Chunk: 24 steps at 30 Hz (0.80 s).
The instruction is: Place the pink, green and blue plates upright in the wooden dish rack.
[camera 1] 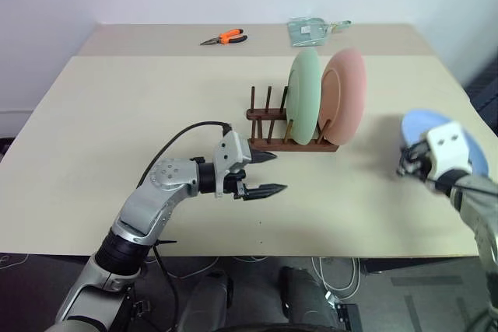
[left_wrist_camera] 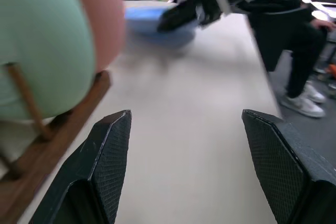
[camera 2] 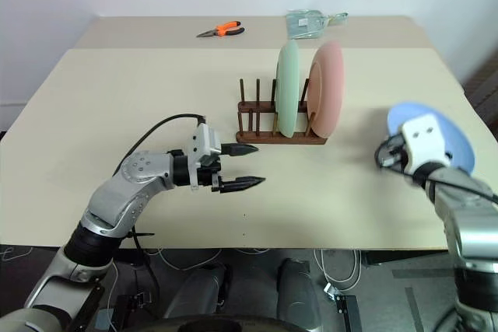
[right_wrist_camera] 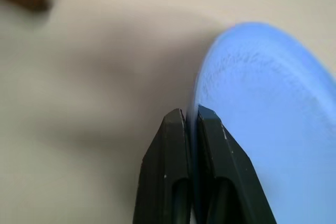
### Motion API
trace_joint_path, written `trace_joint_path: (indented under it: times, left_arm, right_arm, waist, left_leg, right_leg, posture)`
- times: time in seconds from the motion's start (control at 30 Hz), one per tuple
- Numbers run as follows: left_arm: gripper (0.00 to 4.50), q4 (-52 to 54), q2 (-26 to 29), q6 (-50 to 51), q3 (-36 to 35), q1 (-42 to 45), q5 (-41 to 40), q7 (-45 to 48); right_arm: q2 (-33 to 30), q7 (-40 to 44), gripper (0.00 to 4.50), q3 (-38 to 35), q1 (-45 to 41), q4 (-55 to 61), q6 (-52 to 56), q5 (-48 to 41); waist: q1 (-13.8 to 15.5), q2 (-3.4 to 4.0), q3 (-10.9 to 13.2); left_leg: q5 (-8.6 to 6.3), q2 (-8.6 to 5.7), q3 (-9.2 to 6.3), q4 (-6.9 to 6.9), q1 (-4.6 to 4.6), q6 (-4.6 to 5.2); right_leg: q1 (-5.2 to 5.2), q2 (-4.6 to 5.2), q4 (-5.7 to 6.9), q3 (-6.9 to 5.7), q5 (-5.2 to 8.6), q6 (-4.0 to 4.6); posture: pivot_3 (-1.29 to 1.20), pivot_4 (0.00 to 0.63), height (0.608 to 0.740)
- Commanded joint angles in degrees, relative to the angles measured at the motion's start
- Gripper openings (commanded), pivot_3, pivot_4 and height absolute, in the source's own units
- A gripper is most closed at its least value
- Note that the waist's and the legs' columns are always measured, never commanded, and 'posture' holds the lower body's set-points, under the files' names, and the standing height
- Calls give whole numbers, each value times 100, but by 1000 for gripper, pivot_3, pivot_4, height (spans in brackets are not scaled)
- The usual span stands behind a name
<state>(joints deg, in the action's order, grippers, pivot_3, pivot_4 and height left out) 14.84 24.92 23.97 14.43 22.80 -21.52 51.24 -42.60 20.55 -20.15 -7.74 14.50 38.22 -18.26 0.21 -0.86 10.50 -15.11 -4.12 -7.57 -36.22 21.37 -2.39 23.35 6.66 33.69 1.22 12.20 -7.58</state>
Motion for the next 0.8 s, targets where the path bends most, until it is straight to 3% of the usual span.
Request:
trace_joint_path:
  times: [0.03,0.27,0.33,0.43,0.53,0.8]
  left_arm:
    - [3459,-240,-186,-454,-498,-145,206,-587]
    - [3459,-548,-51,-918,-1031,-557,402,-901]
    - [3459,-663,86,-979,-1166,-670,408,-848]
    - [3459,-837,239,-979,-1352,-791,318,-756]
    - [3459,-942,339,-1080,-1445,-920,376,-711]
    - [3459,-793,323,-1071,-1514,-1098,324,-754]
  right_arm:
    - [337,-226,22,-929,-1263,577,-382,-940]
    - [1044,-409,22,-862,-3339,1279,462,-3747]
    - [1596,-894,22,-550,-3777,1375,606,-4844]
    - [2491,-1745,22,11,-3988,1420,582,-5671]
    - [3357,-2706,22,546,-3852,1273,469,-5842]
    - [3677,-3180,22,1123,-3408,1131,409,-5594]
  waist:
    - [-8,13,3]
    - [32,8,3]
    - [30,8,2]
    - [-6,10,1]
    - [-16,8,-1]
    - [-11,8,-1]
  left_leg:
    - [0,0,0,1,0,0]
    - [0,2,-25,15,3,-1]
    - [0,1,-27,11,3,0]
    - [1,3,-27,13,0,-1]
    - [1,2,-31,12,1,-2]
    - [3,-4,-25,13,4,-5]
  right_leg:
    - [0,0,0,1,-2,1]
    - [3,-6,-1,-13,-21,-4]
    - [2,-4,-1,-13,-20,0]
    - [6,-5,3,-12,-15,22]
    - [16,-4,23,-11,-15,20]
    - [28,-3,36,-9,-20,11]
  posture:
    - [0,150,740]
    - [0,150,740]
    - [0,150,740]
    - [0,150,740]
    - [0,150,740]
    - [0,150,740]
